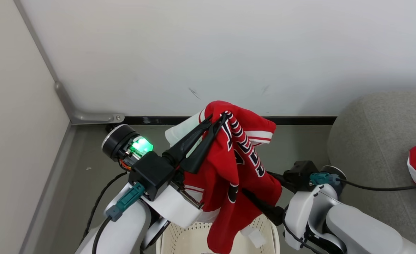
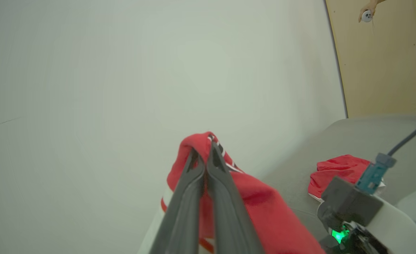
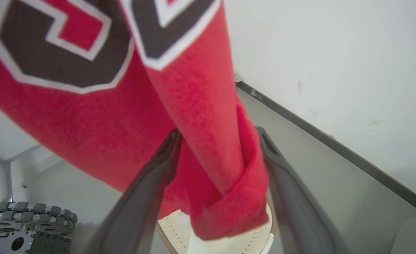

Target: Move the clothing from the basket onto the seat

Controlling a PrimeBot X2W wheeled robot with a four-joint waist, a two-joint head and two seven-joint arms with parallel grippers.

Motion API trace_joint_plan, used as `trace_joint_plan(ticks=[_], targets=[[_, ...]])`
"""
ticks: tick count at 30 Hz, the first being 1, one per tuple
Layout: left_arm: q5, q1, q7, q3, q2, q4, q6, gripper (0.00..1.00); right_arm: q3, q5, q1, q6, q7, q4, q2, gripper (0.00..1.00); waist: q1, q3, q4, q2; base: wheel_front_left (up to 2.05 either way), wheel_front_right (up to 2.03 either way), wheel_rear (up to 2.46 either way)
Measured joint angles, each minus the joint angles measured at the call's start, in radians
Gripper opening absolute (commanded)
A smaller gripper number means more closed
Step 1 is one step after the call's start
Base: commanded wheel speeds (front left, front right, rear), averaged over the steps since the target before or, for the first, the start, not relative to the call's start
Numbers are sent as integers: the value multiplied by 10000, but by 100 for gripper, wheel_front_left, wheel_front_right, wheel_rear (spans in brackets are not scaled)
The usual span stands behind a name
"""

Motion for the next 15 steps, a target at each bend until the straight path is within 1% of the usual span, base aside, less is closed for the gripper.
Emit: trace_joint_plan(ticks=[4, 5, 6, 7, 8, 10, 11, 15], targets=[[-46, -38, 81, -98, -36, -65, -6, 0, 430, 182, -296, 0, 2, 194, 92, 100, 0, 49, 115, 0, 0, 0, 0], [-59, -49, 81, -113, -38, -71, -6, 0, 546, 236, -344, 0, 2, 221, 115, 96, 0, 63, 141, 0, 0, 0, 0], [-109, -59, 81, -125, -46, -81, -8, 0, 679, 282, -382, 0, 2, 245, 130, 64, 0, 77, 163, 0, 0, 0, 0], [-186, -70, 81, -130, -50, -92, -8, 0, 802, 282, -399, 0, 0, 270, 151, 45, 0, 92, 185, 0, 0, 0, 0], [-226, -81, 82, -134, -50, -94, -8, 0, 928, 293, -418, 0, -2, 288, 163, 39, 0, 107, 202, 0, 0, 0, 0], [-299, -83, 98, -128, -48, -96, -8, 0, 1151, 393, -479, 0, -13, 324, 176, 15, 0, 139, 227, 0, 0, 0, 0], [-311, -83, 105, -111, -42, -94, -8, 0, 1256, 439, -536, 0, -29, 332, 178, 0, 0, 155, 230, 0, 0, 0, 0], [-454, -81, 171, 54, -2, 17, -8, 0, 1544, 596, -721, 0, -247, 334, 148, 0, 0, 200, 186, 0, 0, 0, 0]])
